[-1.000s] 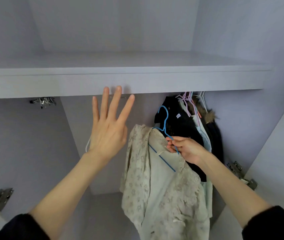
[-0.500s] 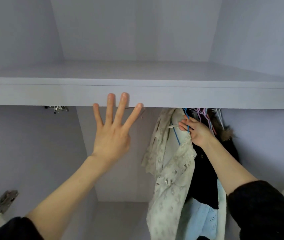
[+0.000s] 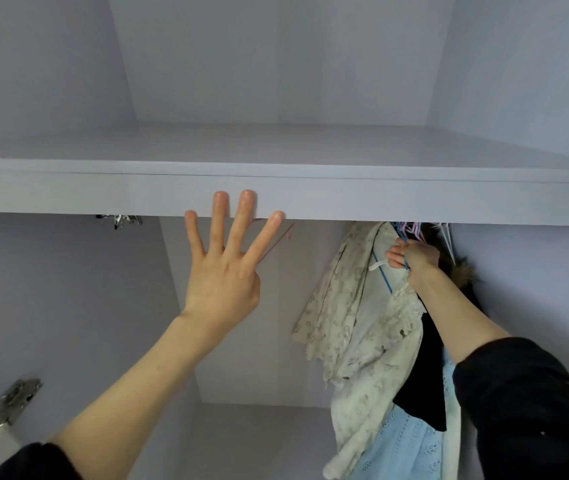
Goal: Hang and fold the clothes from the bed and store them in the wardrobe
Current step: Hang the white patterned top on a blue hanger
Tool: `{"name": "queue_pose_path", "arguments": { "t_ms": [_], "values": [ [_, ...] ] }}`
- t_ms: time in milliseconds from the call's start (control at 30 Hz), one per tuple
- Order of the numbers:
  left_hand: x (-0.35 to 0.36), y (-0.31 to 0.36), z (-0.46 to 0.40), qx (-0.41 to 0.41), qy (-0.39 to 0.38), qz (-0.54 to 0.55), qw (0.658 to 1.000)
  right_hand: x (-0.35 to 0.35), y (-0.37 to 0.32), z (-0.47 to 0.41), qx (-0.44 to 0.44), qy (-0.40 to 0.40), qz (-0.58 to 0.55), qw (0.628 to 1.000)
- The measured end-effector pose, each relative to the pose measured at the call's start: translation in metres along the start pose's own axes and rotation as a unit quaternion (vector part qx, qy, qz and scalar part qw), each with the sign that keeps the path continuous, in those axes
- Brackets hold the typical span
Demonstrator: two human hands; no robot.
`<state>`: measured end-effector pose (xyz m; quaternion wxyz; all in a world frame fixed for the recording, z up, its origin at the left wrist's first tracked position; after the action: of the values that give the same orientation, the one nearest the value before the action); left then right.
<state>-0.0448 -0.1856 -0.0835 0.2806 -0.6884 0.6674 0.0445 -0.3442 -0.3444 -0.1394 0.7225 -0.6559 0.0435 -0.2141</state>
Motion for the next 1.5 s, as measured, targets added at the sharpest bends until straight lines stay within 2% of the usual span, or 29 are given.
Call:
{"name": "queue_pose_path", "arguments": {
  "t_ms": [67, 133, 200, 267, 400, 433, 500, 567, 667, 733, 833, 1000, 1100, 1200, 1267, 1367, 1500],
  "values": [
    [-0.001, 0.001, 0.001, -0.001, -0.011, 0.002, 1.0, -0.003, -0.002, 0.014, -0.021, -0.006, 0.039, 0.999],
    [-0.004, 0.001, 0.0, -0.001, -0.025, 0.006, 1.0, -0.007, 0.0, 0.028, -0.065, 0.019, 0.147, 0.987],
    [-0.008, 0.0, 0.0, -0.004, -0.037, 0.016, 0.999, -0.01, -0.001, 0.046, -0.133, 0.05, 0.375, 0.916],
    [-0.015, -0.001, 0.005, -0.006, -0.047, 0.032, 0.998, -0.006, 0.002, 0.068, -0.186, 0.024, 0.511, 0.839],
    [-0.032, -0.007, 0.029, -0.041, -0.083, 0.09, 0.992, 0.009, 0.023, 0.117, -0.225, -0.029, 0.616, 0.754],
    [-0.039, -0.008, 0.044, -0.058, -0.099, 0.102, 0.988, 0.016, 0.033, 0.135, -0.235, -0.048, 0.644, 0.727],
    [-0.047, -0.01, 0.074, -0.109, -0.138, 0.138, 0.975, 0.031, 0.051, 0.166, -0.247, -0.099, 0.668, 0.695],
    [-0.064, -0.018, 0.121, -0.177, -0.212, 0.163, 0.947, 0.055, 0.079, 0.206, -0.25, -0.185, 0.672, 0.672],
    [-0.077, -0.028, 0.172, -0.213, -0.326, 0.194, 0.9, 0.083, 0.108, 0.248, -0.255, -0.273, 0.649, 0.662],
    [-0.103, -0.044, 0.205, -0.234, -0.362, 0.19, 0.882, 0.108, 0.124, 0.287, -0.267, -0.332, 0.629, 0.651],
    [-0.162, -0.073, 0.254, -0.298, -0.344, 0.179, 0.872, 0.138, 0.147, 0.357, -0.283, -0.407, 0.587, 0.64],
    [-0.27, -0.09, 0.353, -0.415, -0.32, 0.13, 0.842, 0.16, 0.186, 0.498, -0.273, -0.561, 0.507, 0.595],
    [-0.341, -0.095, 0.422, -0.502, -0.318, 0.099, 0.798, 0.17, 0.21, 0.59, -0.276, -0.651, 0.445, 0.549],
    [-0.429, -0.106, 0.492, -0.583, -0.311, 0.042, 0.75, 0.174, 0.24, 0.698, -0.277, -0.741, 0.406, 0.458],
    [-0.48, -0.117, 0.524, -0.629, -0.287, -0.002, 0.722, 0.177, 0.258, 0.758, -0.295, -0.78, 0.387, 0.394],
    [-0.546, -0.137, 0.565, -0.694, -0.228, -0.06, 0.681, 0.193, 0.283, 0.835, -0.337, -0.809, 0.363, 0.315],
    [-0.611, -0.161, 0.616, -0.753, -0.166, -0.12, 0.625, 0.229, 0.305, 0.926, -0.345, -0.84, 0.322, 0.269]
  ]
}}
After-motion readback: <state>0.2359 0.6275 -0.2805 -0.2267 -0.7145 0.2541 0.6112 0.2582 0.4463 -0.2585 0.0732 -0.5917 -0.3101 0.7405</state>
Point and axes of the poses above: each hand's wrist, its own z-axis away from the middle knuckle, its own x-axis out of the palm, y = z × x, the point moved 4 cm from there along -z, towards the middle knuckle, and after that the axes turned 7 degrees about -z, right-handed, at the moved point
